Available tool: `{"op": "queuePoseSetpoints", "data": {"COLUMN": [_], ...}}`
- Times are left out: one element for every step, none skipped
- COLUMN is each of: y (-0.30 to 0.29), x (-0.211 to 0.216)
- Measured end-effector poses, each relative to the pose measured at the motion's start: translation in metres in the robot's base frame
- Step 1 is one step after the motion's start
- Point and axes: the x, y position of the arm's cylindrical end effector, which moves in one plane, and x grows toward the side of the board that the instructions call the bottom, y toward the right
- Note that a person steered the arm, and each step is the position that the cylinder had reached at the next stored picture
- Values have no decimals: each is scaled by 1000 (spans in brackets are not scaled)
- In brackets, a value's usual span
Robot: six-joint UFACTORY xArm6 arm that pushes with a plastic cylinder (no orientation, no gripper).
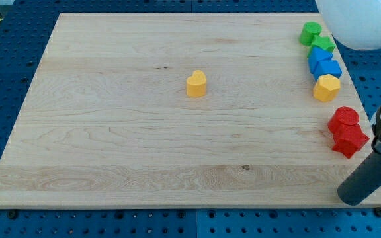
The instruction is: Move the red star to the bottom left of the red circle
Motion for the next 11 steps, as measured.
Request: {"op": "queuePoseSetpoints", "data": {"y": [29,64,69,69,69,76,78,78,49,26,-7], "x": [0,0,0,-2,-3,-13,-32,-46,-76,-78,-78]}}
